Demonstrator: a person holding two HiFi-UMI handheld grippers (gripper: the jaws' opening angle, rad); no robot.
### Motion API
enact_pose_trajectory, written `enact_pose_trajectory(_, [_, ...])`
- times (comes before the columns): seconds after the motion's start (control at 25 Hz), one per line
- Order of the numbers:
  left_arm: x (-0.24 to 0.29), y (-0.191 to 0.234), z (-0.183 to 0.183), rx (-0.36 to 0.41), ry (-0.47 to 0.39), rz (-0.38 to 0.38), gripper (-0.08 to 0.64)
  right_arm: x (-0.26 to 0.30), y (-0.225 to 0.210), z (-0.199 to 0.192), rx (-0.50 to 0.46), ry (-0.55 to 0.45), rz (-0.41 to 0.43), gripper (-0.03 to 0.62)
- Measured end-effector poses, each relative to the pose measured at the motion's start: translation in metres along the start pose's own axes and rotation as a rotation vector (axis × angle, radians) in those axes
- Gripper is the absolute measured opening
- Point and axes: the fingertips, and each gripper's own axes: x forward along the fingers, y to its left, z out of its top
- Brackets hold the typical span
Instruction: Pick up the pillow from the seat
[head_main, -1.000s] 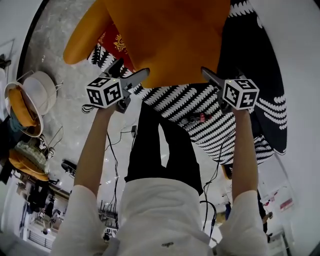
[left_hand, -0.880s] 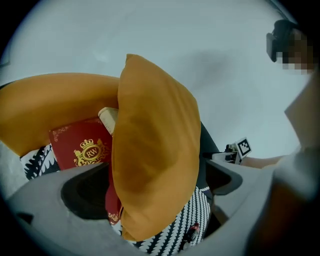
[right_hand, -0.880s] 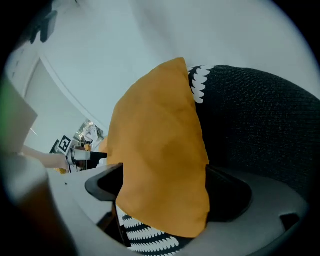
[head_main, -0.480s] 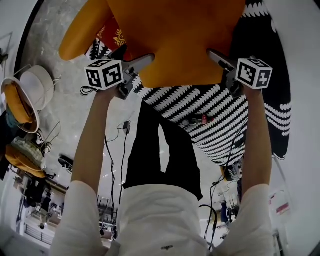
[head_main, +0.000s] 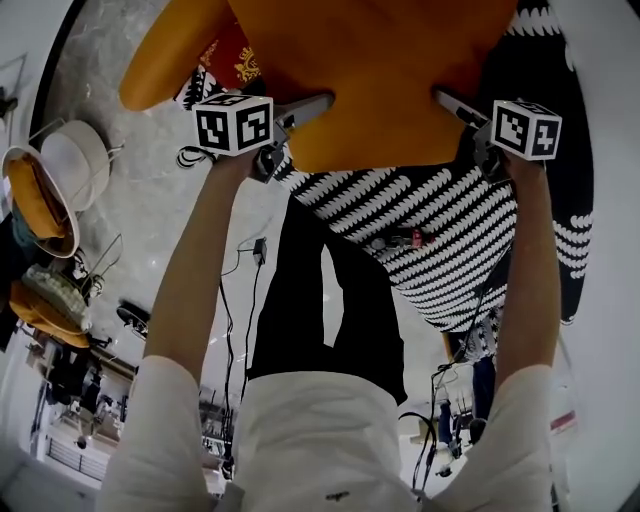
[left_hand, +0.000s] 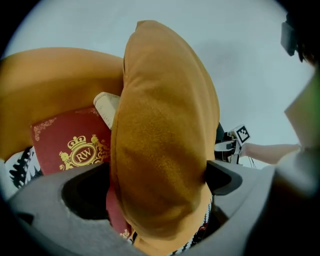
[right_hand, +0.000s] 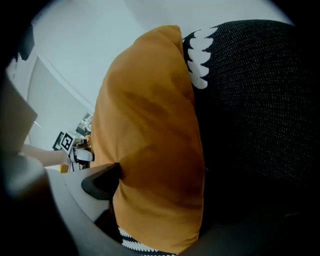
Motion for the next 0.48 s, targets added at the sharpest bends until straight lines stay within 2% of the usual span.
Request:
enact_pose_trajectory(0.08, [0.000, 0.002, -0.001, -0.009, -0.005, 0.004, 0.591, 0.003, -0.004, -0.004, 0.023, -0.018, -0.025, 0.509])
enact_pose_trajectory(0.32, [0.002, 0.000, -0.003, -0.023, -0.005, -0.021, 0.583, 0.007, -0.001, -0.010, 0.086, -0.037, 0.054, 0.506])
enact_pose_trajectory(0.48, [0.002, -0.003, -0.007, -0.032, 0.022, -0.046, 0.509, 0.010, 0.008, -0.013, 0.100, -0.024, 0.075, 0.505])
